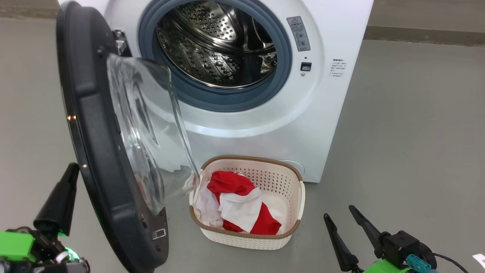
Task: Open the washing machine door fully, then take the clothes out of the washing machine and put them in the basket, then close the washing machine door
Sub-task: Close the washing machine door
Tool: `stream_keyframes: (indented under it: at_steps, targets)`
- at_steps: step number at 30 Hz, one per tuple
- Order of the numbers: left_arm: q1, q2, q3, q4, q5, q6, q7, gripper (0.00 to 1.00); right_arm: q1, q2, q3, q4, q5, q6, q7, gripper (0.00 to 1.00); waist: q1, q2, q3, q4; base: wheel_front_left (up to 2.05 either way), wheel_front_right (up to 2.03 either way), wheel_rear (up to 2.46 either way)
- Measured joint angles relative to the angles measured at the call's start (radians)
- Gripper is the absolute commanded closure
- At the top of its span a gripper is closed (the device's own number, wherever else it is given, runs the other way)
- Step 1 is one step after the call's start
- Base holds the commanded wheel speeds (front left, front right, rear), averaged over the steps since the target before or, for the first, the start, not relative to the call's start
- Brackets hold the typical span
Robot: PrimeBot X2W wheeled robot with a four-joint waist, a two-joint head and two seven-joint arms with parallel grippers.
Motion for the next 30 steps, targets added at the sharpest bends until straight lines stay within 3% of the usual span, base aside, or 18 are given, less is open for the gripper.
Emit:
stream_keyframes:
  at_steps: [20,30]
  targets:
    - [-0.001,0.005,-0.066,-0.013,-0.003,0.014,-0.056,1.00,-0.017,0.001,-0.002,-0.002,0.000,0.000,0.000,0.00,0.0000,0.0000,0.053,-0.118,0.00,0.00,0.00]
    - [-0.068,0.005,-0.102,0.019,-0.019,-0.021,-0.089,1.00,-0.026,0.001,-0.007,-0.008,0.018,0.000,0.000,0.00,0.0000,0.0000,0.085,-0.216,0.00,0.00,0.00]
